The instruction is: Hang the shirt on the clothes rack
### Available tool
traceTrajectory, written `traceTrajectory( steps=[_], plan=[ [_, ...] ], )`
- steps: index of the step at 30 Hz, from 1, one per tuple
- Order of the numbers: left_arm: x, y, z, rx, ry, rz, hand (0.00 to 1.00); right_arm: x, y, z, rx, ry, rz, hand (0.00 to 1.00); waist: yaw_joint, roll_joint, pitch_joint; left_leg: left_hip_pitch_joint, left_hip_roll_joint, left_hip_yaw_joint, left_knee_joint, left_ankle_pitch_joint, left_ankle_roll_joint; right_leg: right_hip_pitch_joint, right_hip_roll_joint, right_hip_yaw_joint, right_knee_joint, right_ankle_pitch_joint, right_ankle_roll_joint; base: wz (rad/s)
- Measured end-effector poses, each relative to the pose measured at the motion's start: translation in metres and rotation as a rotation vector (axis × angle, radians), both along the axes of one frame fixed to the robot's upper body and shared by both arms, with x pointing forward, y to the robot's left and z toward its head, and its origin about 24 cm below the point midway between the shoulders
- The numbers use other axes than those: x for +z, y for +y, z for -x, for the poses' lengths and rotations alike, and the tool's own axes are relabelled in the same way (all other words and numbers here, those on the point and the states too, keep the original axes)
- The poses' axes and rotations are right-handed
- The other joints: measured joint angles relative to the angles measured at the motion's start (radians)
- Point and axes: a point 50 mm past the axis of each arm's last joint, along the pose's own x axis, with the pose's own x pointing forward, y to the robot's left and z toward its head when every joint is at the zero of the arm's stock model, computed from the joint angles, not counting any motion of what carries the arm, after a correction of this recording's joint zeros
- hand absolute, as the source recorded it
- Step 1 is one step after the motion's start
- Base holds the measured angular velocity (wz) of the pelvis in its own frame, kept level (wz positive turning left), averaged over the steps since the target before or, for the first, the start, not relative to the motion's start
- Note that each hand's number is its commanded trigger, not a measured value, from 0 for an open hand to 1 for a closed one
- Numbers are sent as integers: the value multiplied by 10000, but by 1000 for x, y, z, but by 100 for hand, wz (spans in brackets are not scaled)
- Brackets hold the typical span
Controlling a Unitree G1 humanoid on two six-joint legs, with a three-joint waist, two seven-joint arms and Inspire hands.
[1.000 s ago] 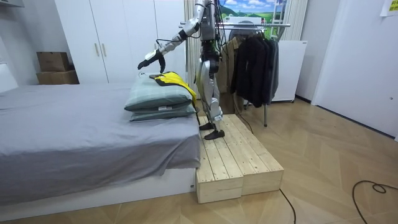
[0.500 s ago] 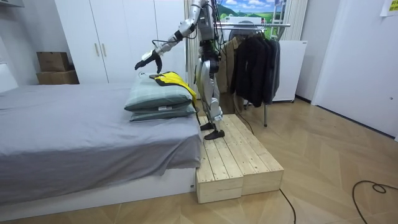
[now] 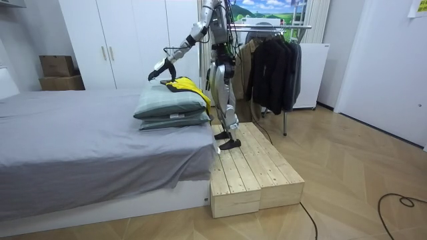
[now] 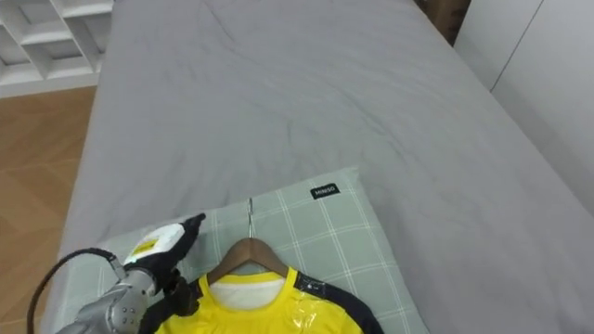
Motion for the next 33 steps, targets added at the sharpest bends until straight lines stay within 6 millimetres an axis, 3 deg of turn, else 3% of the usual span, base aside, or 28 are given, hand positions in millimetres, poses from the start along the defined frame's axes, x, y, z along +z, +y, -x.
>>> traceTrajectory(
  steps=[26,29,33],
  plan=[
    [-35,6,35,13,1725,-20,0,-4,5,10,24,236,-355,0,14,-213,-107,358,-1,128,-18,1,-1,337,1,-20,-22,0,0,0],
    [-41,7,42,62,1924,13,0,-5,4,14,-35,307,-375,0,22,-183,-203,405,-2,125,-18,1,0,390,2,-19,-27,0,0,0],
    [-48,7,52,117,2199,50,0,-6,4,17,-71,383,-357,0,26,-144,-256,570,-1,121,-20,1,-1,564,3,-30,-43,0,0,0]
  ],
)
